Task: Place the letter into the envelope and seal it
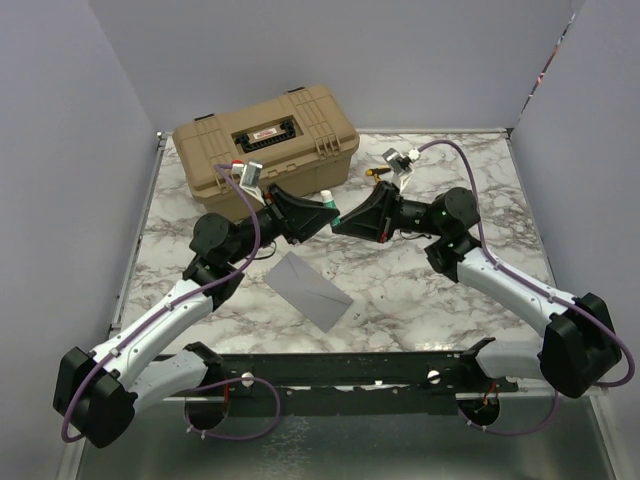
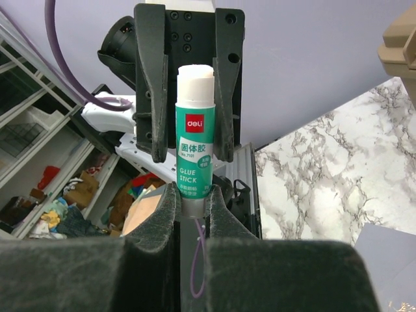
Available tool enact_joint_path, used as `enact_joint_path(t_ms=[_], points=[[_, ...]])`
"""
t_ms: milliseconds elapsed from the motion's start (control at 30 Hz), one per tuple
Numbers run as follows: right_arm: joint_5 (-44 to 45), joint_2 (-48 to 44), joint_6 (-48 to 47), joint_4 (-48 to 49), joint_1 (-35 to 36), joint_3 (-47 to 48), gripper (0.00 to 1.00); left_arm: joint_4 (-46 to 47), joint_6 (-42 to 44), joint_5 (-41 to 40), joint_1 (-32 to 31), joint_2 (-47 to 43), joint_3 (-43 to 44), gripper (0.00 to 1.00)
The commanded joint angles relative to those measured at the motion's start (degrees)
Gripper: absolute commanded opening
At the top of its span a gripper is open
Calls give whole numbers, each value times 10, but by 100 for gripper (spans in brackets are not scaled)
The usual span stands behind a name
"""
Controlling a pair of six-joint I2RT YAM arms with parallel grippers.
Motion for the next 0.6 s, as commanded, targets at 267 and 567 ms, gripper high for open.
enact_joint_path(t_ms=[267, 567], points=[[-16, 1, 33, -13, 6, 37, 1, 9, -20, 32, -4, 17, 4, 18], [1, -7, 27, -77, 6, 52, 1, 24, -34, 28, -3, 26, 8, 0]])
